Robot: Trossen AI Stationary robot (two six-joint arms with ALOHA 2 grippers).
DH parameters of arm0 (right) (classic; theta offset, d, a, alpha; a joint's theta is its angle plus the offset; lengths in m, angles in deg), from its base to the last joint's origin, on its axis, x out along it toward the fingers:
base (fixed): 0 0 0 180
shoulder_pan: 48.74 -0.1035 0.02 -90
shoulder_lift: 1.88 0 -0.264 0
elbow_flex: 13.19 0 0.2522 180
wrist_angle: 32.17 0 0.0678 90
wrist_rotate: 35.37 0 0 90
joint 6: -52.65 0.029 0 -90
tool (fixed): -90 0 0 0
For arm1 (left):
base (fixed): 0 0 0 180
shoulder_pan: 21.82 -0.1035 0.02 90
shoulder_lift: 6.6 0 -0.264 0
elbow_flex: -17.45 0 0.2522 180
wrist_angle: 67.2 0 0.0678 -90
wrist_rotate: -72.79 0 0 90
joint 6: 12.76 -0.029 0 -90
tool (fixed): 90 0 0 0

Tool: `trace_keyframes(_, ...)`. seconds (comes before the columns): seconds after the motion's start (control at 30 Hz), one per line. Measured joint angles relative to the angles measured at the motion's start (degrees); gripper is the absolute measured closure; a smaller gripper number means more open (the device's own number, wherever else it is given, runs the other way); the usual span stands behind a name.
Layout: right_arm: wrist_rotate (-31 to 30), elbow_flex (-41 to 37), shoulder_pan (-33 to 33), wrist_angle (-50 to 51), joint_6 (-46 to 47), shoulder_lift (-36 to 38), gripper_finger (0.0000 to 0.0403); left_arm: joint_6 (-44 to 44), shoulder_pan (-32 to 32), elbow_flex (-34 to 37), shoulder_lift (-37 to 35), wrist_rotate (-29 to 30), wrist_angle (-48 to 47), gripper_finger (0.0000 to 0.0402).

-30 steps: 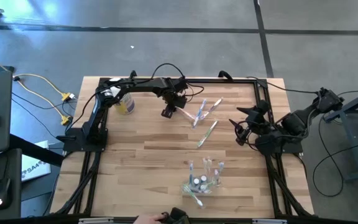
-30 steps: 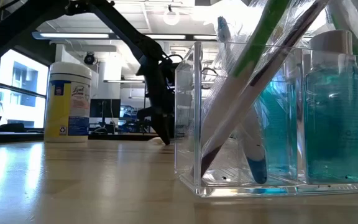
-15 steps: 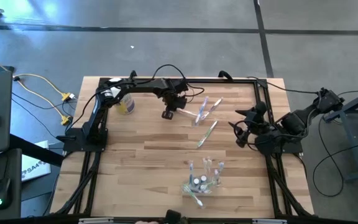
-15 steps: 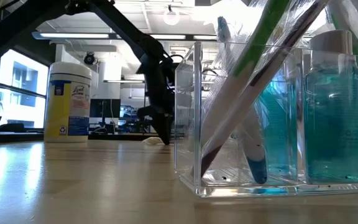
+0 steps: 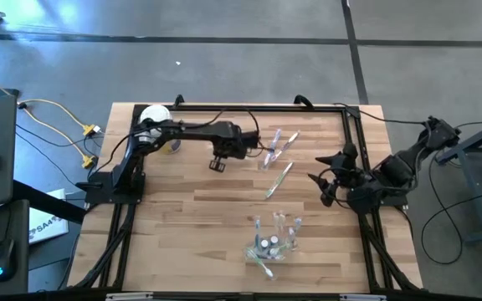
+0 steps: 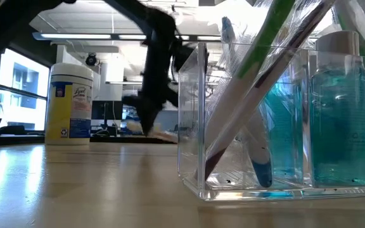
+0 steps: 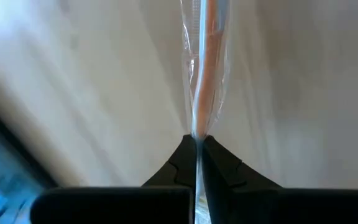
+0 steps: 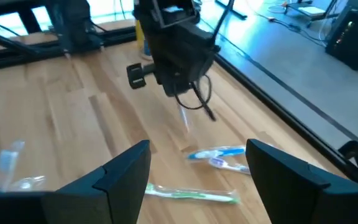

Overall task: Pick & Place toothbrushing station
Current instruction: Put the orange toothbrush into the transparent bin

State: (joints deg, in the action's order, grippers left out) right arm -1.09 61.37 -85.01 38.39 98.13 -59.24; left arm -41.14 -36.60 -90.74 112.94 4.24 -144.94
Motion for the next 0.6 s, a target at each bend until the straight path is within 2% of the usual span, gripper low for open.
trace_keyframes(0.13, -1.75, 0.0, -3.6, 0.02, 2.36, -0.02, 0.0145, 9.02, 5.06, -3.13, -1.68, 4.94, -9.34, 0.04)
trace_keyframes(0.43, -3.14, 0.0, -13.95, 0.01, 10.03, -1.19, 0.0145, 31.58, 20.95, -7.91, -7.1, 9.36, -26.81, 0.0401)
trace_keyframes(0.6, -6.69, 0.0, -19.07, 0.0, 13.79, -3.14, 0.0145, 36.92, 30.88, -9.07, -10.33, 10.8, -26.57, 0.0401)
